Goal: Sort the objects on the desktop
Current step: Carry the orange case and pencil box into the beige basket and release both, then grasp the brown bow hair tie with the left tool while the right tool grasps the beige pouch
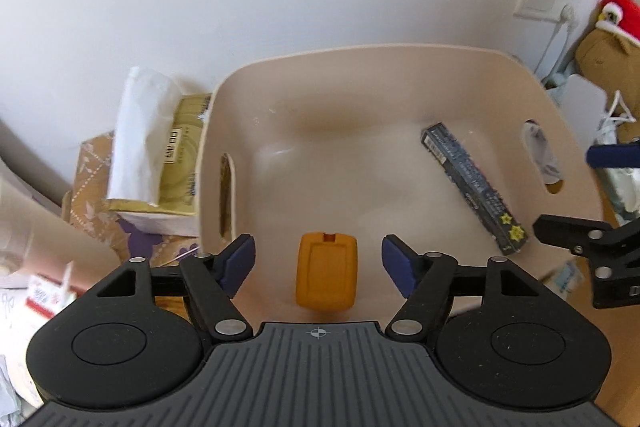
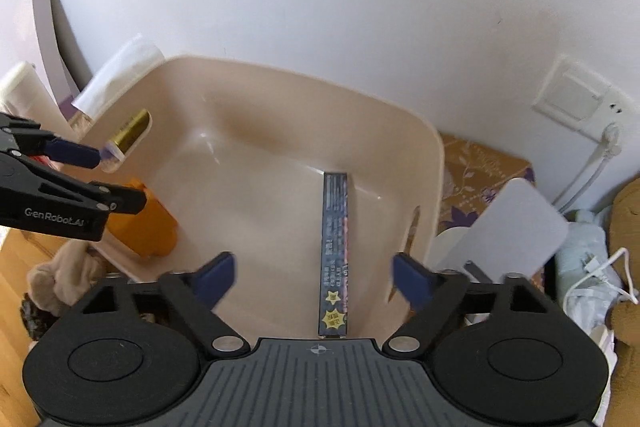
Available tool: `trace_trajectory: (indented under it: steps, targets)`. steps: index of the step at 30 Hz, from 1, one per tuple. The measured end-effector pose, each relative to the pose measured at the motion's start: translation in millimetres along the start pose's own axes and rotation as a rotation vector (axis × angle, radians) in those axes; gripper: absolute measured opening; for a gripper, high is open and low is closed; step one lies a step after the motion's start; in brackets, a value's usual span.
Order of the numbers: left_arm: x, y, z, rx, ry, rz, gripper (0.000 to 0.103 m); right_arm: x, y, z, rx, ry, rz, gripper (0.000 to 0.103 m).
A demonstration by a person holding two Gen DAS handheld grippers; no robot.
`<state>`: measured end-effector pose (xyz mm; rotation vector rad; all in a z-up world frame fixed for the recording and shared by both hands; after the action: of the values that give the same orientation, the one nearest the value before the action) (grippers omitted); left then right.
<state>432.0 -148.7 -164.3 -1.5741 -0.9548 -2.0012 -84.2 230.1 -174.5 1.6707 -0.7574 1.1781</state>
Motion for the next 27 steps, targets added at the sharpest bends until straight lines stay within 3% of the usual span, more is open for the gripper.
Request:
trace_trajectory:
  steps: [11, 16, 27]
  targets:
    - [53.4, -50.2, 19.2, 0.003, 0.012, -0.041, 0.080, 52.8, -46.2, -2.6, -0.028, 0.019, -0.074, 0.103]
    - [52.8, -79.8, 25.1, -0.016, 0.050, 0.010, 0.081, 60.5, -75.1, -2.6, -0.039, 0.012, -0.059, 0.103]
    - [27.3, -148.8, 41.6, 0.097, 0.039, 0.133, 0.081, 44.7, -134.3, -8.6, -0.099, -0.001, 0.014, 0.103]
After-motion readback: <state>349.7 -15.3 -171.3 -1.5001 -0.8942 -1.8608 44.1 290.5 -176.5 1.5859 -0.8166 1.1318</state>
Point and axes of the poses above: each gripper's, at about its wrist camera, not at the fingertips, and x roughly against the way its jaws point, z to its left, y to its top, the point moved 4 cm from there along -x, roughly the way its jaws point, and after that the axes turned 15 degrees about z, right-handed, at the moved point
